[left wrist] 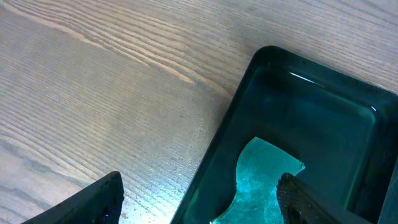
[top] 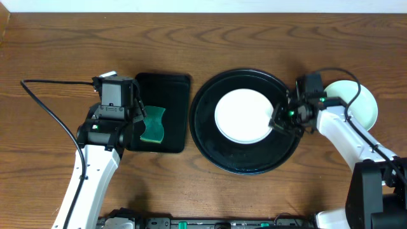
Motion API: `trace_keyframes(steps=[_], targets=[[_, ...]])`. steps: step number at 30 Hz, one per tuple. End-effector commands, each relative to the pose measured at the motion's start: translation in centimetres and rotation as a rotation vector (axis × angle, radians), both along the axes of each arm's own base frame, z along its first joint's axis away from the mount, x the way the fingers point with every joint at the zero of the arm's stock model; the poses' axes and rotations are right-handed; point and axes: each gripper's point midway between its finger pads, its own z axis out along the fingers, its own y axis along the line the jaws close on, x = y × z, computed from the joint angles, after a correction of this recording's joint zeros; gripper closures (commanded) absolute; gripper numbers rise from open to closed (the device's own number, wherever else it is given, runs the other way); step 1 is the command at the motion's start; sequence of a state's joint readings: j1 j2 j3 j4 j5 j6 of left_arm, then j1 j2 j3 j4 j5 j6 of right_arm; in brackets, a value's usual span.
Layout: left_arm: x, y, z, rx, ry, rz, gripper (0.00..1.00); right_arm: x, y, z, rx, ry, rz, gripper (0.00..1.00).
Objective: Clean dirty plates on tray and stack at the side
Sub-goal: 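Lift the pink plate off the round tray with the right gripper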
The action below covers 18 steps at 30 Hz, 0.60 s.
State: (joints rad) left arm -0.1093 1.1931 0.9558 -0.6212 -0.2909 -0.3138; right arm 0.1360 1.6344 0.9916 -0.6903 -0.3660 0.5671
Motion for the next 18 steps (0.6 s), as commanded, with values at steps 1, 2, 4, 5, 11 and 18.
trace_keyframes(steps=[1, 2, 4, 5, 11, 18], targets=[[0.2, 0.3, 0.8, 0.010, -0.019, 0.009, 0.21, 2.4, 0.5, 2.4, -0.086, -0.071, 0.010, 0.99], [0.2, 0.3, 0.8, 0.010, -0.019, 0.009, 0.20, 2.8, 0.8, 3.1, -0.108, -0.088, 0.011, 0.99], [0.2, 0.3, 0.8, 0.010, -0.019, 0.009, 0.21, 3.6, 1.8, 4.2, -0.129, -0.131, 0.024, 0.99], [0.2, 0.3, 0.8, 0.010, -0.019, 0.009, 0.21, 4.1, 2.4, 4.8, -0.141, -0.154, 0.021, 0.99], [0.2, 0.3, 0.8, 0.010, -0.019, 0.009, 0.21, 6.6, 6.3, 7.2, -0.128, -0.318, 0.018, 0.99], [0.2, 0.3, 0.8, 0.010, -0.019, 0.009, 0.21, 8.0, 12.1, 7.0, -0.097, -0.437, 0.038, 0.99]])
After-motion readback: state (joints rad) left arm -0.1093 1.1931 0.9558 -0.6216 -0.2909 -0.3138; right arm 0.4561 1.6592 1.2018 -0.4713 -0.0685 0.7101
